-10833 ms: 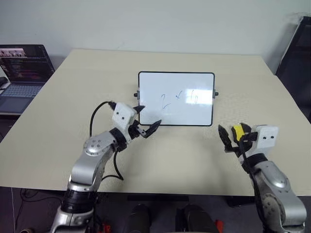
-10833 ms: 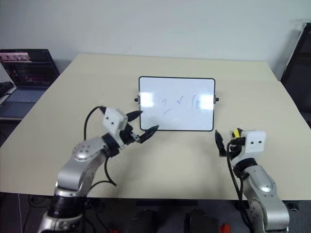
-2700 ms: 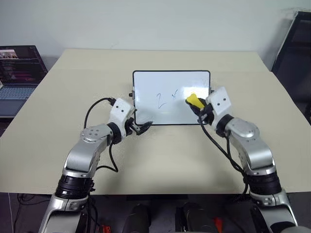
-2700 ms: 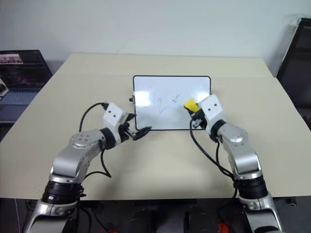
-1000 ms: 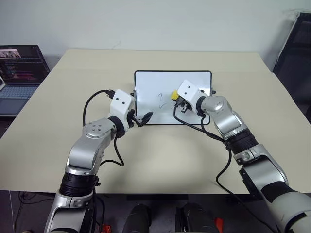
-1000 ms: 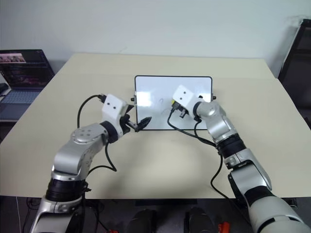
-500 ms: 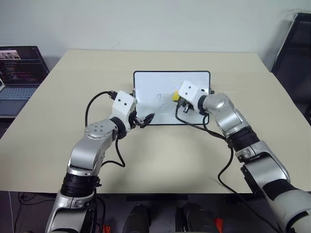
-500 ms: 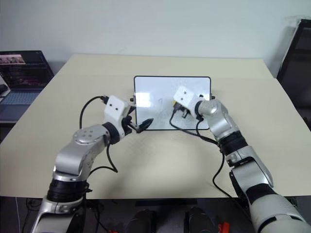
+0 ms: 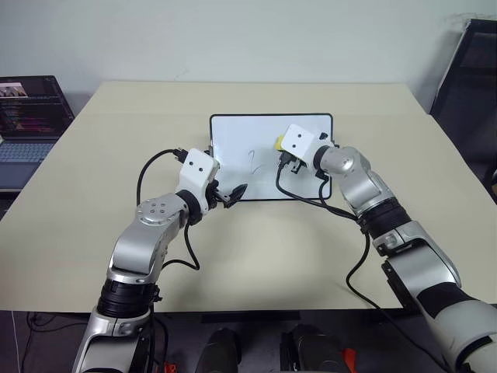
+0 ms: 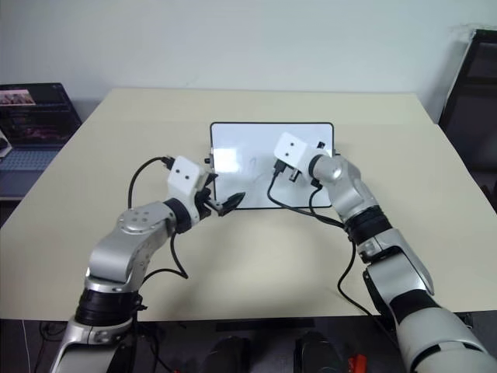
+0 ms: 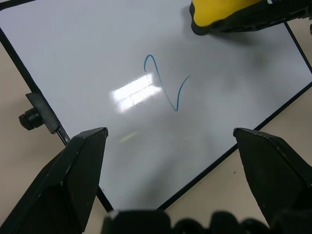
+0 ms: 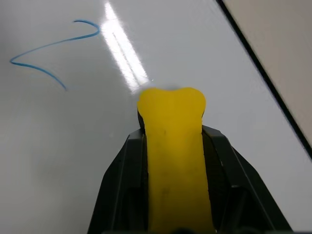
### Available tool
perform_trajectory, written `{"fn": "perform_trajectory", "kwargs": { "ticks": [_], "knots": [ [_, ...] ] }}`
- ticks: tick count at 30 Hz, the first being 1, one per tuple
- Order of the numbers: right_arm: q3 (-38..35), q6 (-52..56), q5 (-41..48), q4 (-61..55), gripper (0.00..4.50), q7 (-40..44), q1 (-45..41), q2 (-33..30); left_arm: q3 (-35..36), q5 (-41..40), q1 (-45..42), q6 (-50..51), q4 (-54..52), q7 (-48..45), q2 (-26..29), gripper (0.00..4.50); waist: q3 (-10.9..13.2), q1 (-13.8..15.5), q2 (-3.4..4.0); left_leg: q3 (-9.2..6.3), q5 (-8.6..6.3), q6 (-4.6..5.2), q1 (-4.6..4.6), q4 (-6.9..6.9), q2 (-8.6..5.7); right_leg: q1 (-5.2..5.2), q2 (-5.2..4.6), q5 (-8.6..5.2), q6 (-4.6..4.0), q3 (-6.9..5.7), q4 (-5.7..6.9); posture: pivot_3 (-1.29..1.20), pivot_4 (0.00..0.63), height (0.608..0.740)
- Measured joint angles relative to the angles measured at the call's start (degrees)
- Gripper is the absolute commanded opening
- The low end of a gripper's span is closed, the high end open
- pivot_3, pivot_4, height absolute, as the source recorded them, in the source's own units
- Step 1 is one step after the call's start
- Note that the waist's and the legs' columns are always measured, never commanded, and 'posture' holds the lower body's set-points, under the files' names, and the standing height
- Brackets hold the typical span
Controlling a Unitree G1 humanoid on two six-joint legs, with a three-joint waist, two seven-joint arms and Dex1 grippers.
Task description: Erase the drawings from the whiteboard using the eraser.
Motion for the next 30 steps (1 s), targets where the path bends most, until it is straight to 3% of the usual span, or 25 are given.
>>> {"fn": "perform_trajectory", "kwargs": {
  "ticks": [4,7,12,22,30],
  "knots": [
    [0.5,2.2,0.1,-4.9,1.12,4.5,3.5,-0.7,0.0,0.0,0.3,0.0,0.0,0.0,0.0,4.50,0.0,0.0,0.00,-0.01,0.00,0.00,0.01,0.01,0.00,0.03,0.00,0.00,0.00,-0.01,-0.01,0.00,0.150,0.740],
    [-0.5,3.0,0.4,-6.4,1.12,3.0,4.9,0.0,0.1,0.3,0.3,-0.9,0.2,0.8,-0.1,4.50,0.0,-0.1,0.00,-0.01,0.00,0.00,0.00,0.01,0.01,0.00,0.00,0.00,0.00,0.00,0.01,0.00,0.150,0.740],
    [-9.2,8.0,8.0,-14.1,1.12,1.8,6.9,2.8,2.2,1.8,-1.0,-3.5,3.4,4.3,-0.7,4.50,0.0,0.1,-0.01,-0.09,0.00,0.00,-0.07,-0.05,0.02,-0.03,0.00,0.00,0.00,0.00,-0.09,0.00,0.150,0.740],
    [-16.4,20.7,24.9,-43.3,1.12,6.4,24.8,1.8,6.7,-0.2,4.9,-6.5,4.1,3.0,-0.8,4.50,0.0,0.8,0.00,-0.26,-0.04,-0.03,-0.57,-0.08,0.02,-0.31,-0.07,0.00,0.00,-0.05,-0.46,0.00,0.150,0.740],
    [-17.4,16.4,24.1,-49.0,1.12,2.4,37.7,-2.1,6.7,-0.5,9.1,-7.1,1.5,2.7,-0.7,4.50,0.0,1.2,-0.01,-0.23,-0.04,-0.03,-0.57,-0.04,0.01,-0.27,-0.06,0.00,0.00,-0.04,-0.49,0.00,0.150,0.740]
  ]
}}
